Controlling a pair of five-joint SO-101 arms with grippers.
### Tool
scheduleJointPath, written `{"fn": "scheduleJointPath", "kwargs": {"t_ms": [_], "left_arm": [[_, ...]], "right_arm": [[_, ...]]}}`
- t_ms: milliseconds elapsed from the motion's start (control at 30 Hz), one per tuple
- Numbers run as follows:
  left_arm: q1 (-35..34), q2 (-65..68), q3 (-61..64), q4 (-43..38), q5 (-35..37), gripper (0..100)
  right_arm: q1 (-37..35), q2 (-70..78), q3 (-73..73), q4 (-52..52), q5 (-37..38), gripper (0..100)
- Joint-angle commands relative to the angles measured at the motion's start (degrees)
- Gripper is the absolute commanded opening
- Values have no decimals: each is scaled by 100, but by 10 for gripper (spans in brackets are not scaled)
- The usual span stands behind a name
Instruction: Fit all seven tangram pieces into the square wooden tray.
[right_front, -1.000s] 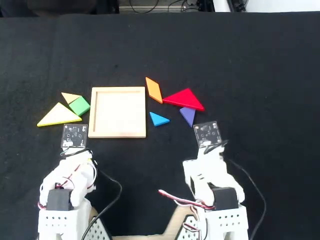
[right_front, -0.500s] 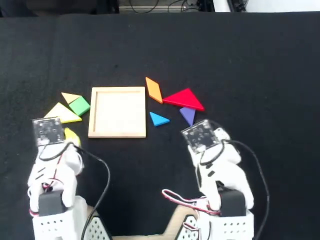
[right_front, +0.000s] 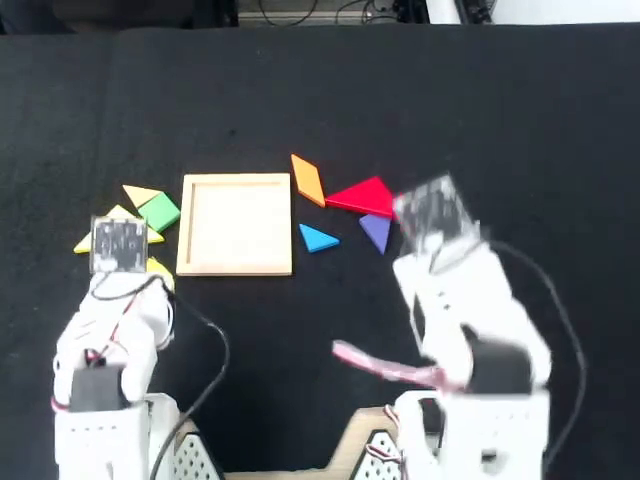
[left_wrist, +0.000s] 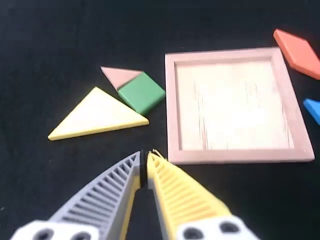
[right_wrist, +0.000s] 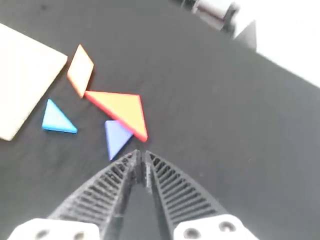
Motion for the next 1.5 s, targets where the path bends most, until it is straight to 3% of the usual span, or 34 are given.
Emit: {"fn": "scheduleJointPath", "kwargs": {"t_ms": [0, 233, 367, 533, 700, 967, 1467], "left_arm": [[57, 1829, -1147, -211, -70, 34], [92, 5301, -3046, -211, 9, 34], [40, 6207, -3275, -404, 633, 59], [-453, 6286, -2818, -1363, 686, 122], [-470, 6286, -2062, -2462, 695, 123], [-462, 6347, -1824, -2910, 712, 120], [-189, 6356, -1631, -3235, 677, 119]], "right_arm": [[70, 2132, -2070, 756, -229, 14], [-79, 5473, -4927, 2215, -246, 162], [-246, 7029, -5895, 2453, -158, 179], [-273, 8752, -7442, 2453, -132, 181], [-316, 10554, -9218, 2629, -132, 181], [-484, 12804, -12048, 3385, -132, 270], [-422, 13165, -12048, 3385, 527, 277]]}}
